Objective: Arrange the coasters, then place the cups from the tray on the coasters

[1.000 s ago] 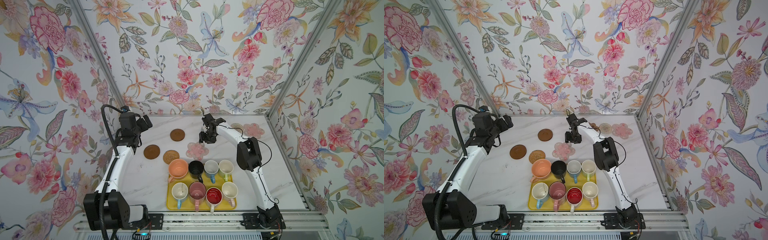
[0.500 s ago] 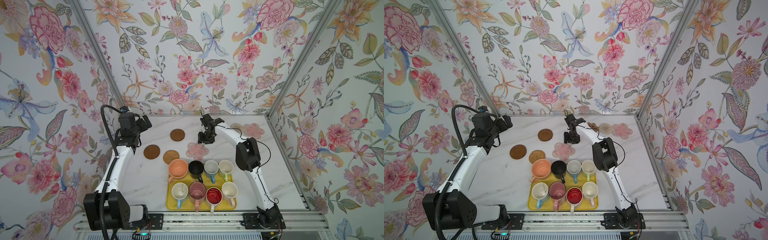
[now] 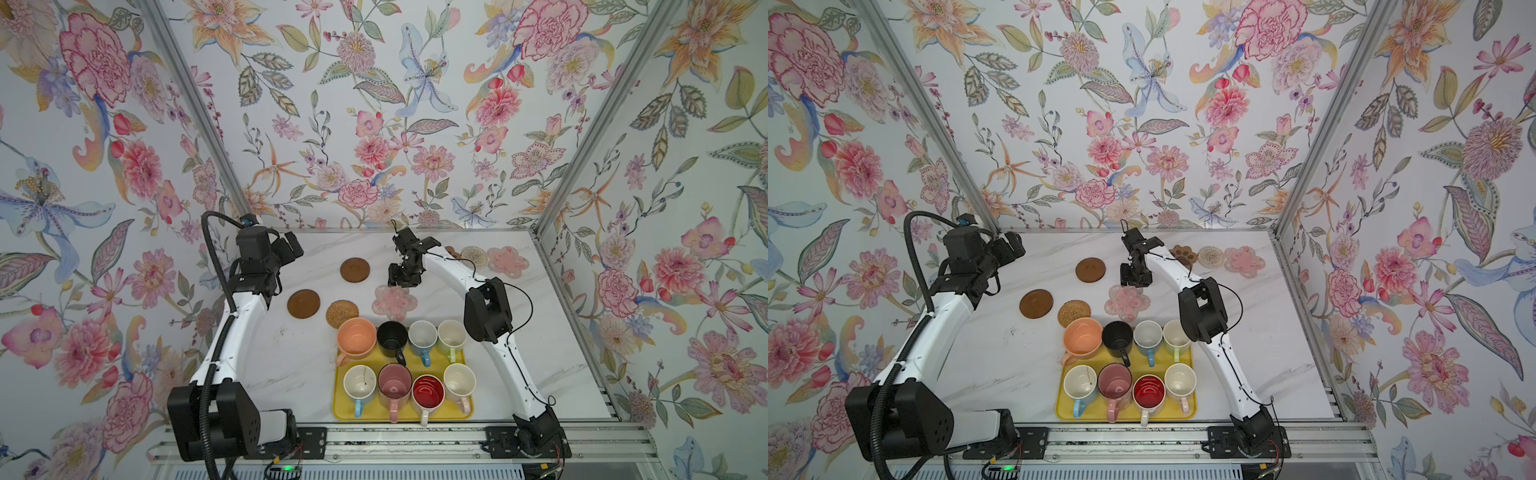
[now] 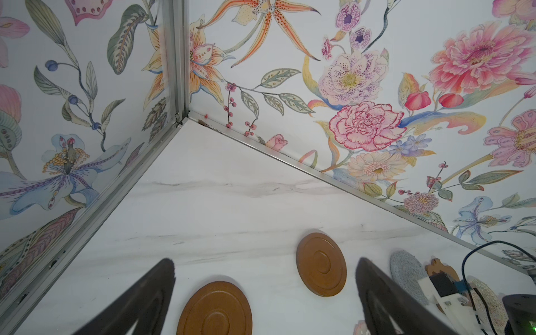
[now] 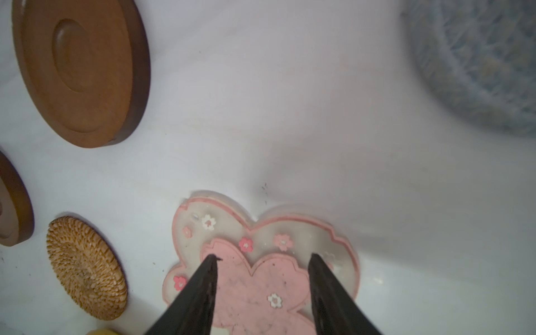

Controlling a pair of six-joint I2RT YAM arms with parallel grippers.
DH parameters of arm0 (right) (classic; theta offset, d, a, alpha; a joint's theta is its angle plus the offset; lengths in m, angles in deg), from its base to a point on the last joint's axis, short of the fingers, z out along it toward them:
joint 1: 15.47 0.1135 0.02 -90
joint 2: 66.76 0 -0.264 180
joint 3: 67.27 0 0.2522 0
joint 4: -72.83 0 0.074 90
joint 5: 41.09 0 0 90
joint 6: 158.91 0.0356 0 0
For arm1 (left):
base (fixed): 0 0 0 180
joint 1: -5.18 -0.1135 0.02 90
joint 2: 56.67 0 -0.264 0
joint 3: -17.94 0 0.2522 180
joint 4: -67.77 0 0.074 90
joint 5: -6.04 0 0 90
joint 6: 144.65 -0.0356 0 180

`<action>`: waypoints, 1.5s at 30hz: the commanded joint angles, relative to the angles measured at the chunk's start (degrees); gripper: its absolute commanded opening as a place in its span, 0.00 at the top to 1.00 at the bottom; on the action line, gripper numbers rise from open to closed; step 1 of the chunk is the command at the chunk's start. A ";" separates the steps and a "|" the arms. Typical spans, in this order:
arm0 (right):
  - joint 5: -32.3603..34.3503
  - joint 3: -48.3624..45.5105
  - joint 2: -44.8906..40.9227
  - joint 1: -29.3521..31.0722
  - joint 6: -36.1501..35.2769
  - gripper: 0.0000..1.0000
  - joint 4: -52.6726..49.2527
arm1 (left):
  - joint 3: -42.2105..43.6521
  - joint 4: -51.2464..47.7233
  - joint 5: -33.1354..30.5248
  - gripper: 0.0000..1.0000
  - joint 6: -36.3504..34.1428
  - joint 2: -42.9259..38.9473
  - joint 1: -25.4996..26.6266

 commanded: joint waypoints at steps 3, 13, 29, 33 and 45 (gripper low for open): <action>5.10 -4.61 -6.09 -0.57 -3.92 0.46 -1.31 | 1.38 -1.10 2.04 0.01 -0.24 -1.16 -0.54; 8.22 -19.65 -14.72 -0.93 -18.29 0.45 -1.68 | 1.50 -0.60 2.05 0.01 0.17 -1.10 -0.48; 4.49 -13.35 -9.72 2.28 -26.12 0.13 -3.52 | 0.92 -0.92 1.94 0.01 0.18 -1.25 -0.48; 4.86 -11.90 -8.37 2.68 -27.15 0.09 -4.34 | 0.97 -0.91 1.86 0.01 -0.01 -1.25 -0.50; 6.26 -7.68 -4.39 3.07 -28.59 0.01 -6.46 | 0.63 -0.77 1.77 0.01 -0.20 -1.16 -0.58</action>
